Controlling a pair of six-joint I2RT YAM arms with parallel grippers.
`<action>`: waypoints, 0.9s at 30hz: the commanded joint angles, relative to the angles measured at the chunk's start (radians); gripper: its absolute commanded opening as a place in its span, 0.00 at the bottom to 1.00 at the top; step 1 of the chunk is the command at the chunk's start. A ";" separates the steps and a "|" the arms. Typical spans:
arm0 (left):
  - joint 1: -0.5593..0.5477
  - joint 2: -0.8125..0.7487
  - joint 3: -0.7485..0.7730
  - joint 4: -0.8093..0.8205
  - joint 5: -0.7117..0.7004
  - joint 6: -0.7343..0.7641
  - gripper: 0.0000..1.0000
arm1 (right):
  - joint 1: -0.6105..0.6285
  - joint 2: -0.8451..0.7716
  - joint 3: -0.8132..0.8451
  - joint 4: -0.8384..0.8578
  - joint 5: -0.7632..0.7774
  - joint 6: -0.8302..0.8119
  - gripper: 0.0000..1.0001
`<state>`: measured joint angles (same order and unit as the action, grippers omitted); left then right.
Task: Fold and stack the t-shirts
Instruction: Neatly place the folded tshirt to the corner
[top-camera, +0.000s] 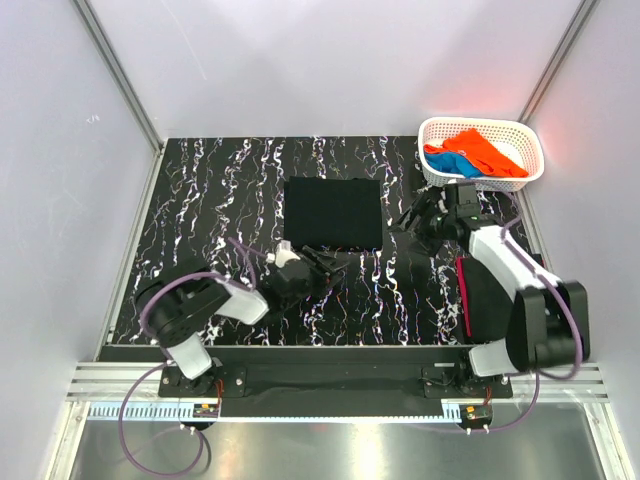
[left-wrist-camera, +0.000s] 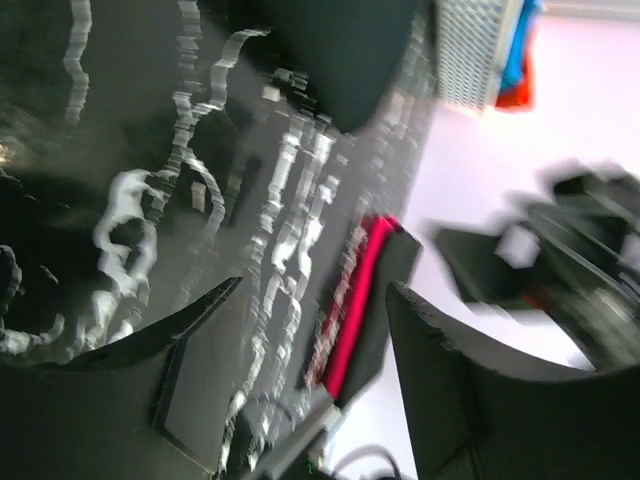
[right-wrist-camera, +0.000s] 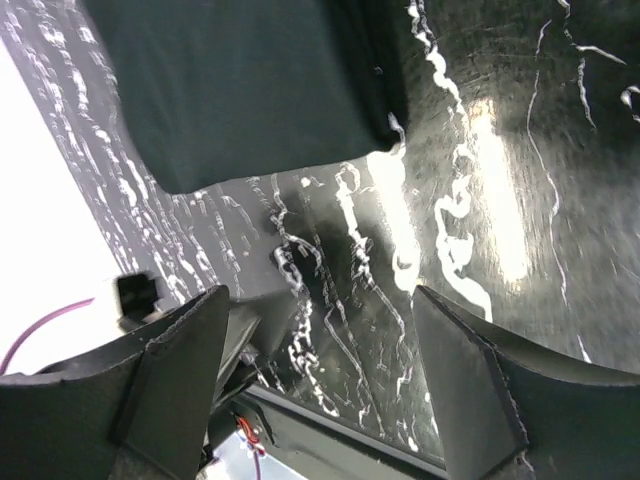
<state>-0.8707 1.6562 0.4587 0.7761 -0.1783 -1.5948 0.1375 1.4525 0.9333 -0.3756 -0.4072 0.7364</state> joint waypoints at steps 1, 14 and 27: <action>-0.046 0.063 0.089 0.091 -0.171 -0.068 0.66 | 0.002 -0.102 0.045 -0.138 0.100 -0.037 0.81; -0.102 0.247 0.419 -0.494 -0.363 -0.410 0.71 | 0.001 -0.273 0.154 -0.316 0.203 -0.161 0.83; -0.108 0.410 0.586 -0.632 -0.513 -0.583 0.65 | 0.005 -0.242 0.217 -0.367 0.173 -0.173 0.84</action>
<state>-0.9741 2.0254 1.0267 0.3035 -0.6006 -2.0117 0.1375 1.2110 1.1091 -0.7319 -0.2295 0.5793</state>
